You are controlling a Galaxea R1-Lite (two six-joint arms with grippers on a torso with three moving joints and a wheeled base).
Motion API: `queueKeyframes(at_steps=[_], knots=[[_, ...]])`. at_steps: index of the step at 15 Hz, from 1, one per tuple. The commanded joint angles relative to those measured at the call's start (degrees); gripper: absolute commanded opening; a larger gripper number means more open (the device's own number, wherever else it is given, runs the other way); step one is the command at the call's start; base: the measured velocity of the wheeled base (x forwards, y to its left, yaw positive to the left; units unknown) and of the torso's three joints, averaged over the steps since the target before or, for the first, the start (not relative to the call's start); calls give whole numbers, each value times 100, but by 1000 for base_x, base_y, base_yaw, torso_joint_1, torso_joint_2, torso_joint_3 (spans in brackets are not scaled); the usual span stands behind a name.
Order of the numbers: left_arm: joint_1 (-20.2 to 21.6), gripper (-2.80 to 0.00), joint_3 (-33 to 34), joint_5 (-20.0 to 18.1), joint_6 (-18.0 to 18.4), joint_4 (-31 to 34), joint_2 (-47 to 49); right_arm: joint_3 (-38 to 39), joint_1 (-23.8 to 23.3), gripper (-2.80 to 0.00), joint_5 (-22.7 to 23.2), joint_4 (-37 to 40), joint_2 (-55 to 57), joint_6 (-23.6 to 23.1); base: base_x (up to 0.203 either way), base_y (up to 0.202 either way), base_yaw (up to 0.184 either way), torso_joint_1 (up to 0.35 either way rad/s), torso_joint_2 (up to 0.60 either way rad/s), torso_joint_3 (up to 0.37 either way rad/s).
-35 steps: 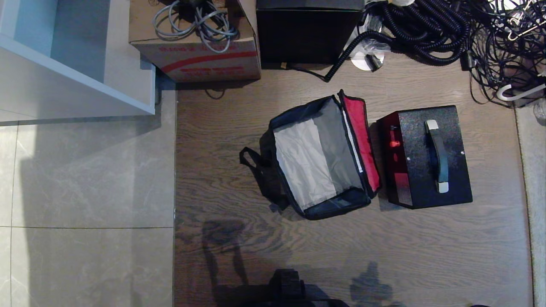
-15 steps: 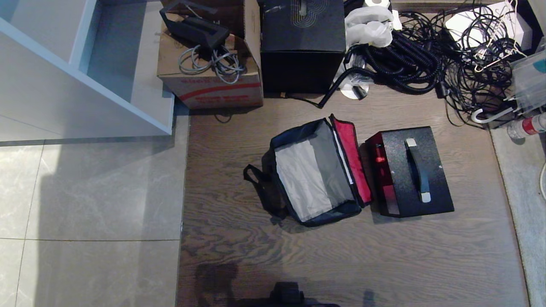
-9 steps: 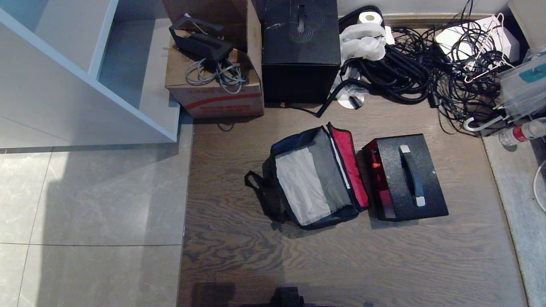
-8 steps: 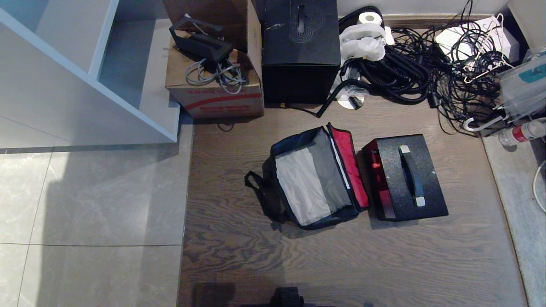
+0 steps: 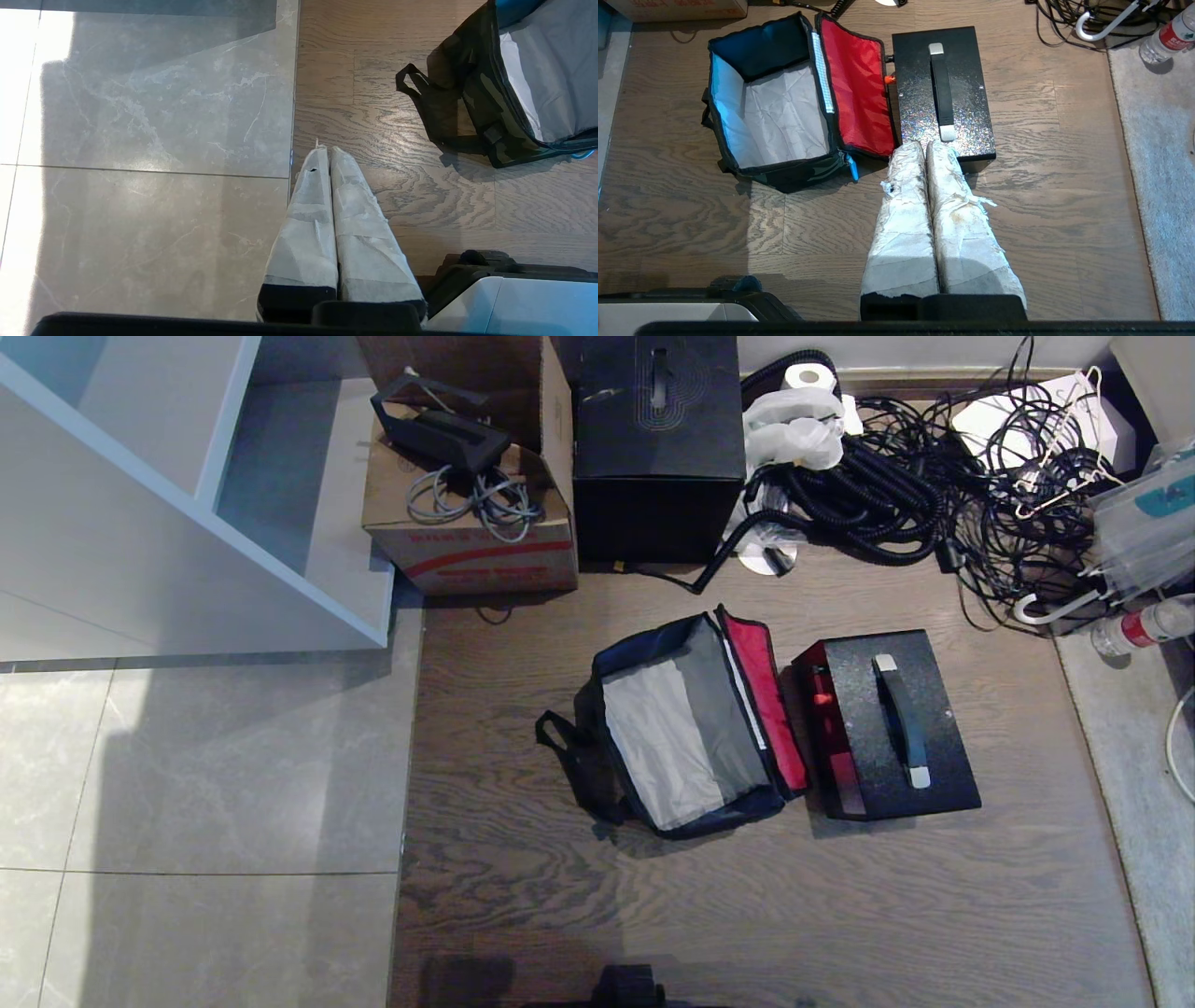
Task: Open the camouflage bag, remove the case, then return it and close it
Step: Grip the handle again
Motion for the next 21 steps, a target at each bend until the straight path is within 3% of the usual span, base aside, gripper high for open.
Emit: queueKeyframes(at_steps=[1,7,9,12,14,16,19,21], knots=[[0,-280,0,2,-2,0,0,229,0,-280,0,-6,19,-9,0,0,0,0,0,0],[0,-280,0,2,-2,0,0,229,0,-280,62,-24,19,-346,0,0,0,0,0,0],[0,-280,0,2,-2,0,0,48,0,-280,37,50,51,-105,0,0,0,0,0,0],[0,-280,0,2,-2,0,0,-1820,1,-280,39,1452,539,73,0,0,0,0,0,0],[0,-280,0,2,-2,0,0,-3427,21,-280,175,3135,1519,308,0,0,0,0,0,0],[0,-280,0,2,-2,0,0,-4083,36,-280,327,3673,3015,460,0,0,0,0,0,0],[0,-280,0,2,-2,0,0,-4247,39,-280,462,3300,5329,712,0,0,0,0,0,0],[0,-280,0,2,-2,0,0,-4332,23,-280,512,2516,6803,900,0,0,0,0,0,0]])
